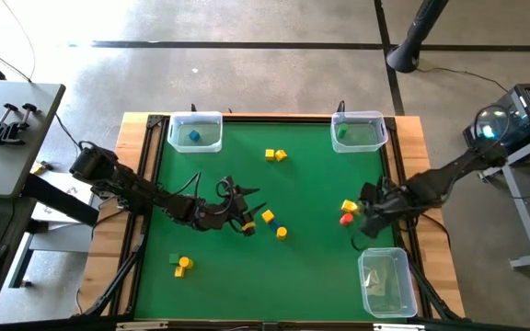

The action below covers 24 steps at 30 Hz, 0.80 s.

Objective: Sort blocks by size
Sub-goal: Put the yellow triangle block into the bottom transparent bin

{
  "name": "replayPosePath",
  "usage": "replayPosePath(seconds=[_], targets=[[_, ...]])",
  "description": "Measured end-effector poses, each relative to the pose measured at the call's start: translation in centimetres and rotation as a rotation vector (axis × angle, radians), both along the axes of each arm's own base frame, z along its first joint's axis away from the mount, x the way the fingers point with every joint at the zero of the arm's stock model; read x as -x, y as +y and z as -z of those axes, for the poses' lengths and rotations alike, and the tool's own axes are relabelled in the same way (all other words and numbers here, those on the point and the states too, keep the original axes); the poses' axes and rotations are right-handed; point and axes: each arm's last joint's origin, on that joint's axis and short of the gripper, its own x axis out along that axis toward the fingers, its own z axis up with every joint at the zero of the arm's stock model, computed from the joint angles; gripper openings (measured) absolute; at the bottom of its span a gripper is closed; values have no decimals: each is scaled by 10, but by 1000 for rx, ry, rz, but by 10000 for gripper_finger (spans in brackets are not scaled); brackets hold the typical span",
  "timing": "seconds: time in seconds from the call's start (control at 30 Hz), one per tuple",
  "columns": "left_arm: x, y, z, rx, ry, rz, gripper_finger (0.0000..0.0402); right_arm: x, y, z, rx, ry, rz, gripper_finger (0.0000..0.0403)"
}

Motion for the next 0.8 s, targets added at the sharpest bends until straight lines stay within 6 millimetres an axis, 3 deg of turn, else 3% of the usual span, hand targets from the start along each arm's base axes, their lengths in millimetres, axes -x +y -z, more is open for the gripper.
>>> replayPosePath(seconds=[0.17, 0.37, 0.57, 0.8], targets=[[1, -2, 0, 0, 1, 6, 204, 7, 33, -10, -230, 37, -33, 2], [1, -2, 0, 4, 0, 4, 204, 7, 84, -1, -439, 91, -54, 1], [1, -2, 0, 4, 0, 4, 204, 7, 119, 30, -367, 237, -48, 0], [1, -1, 0, 5, 0, 3, 204, 2, 133, 61, -242, 353, 16, 0]])
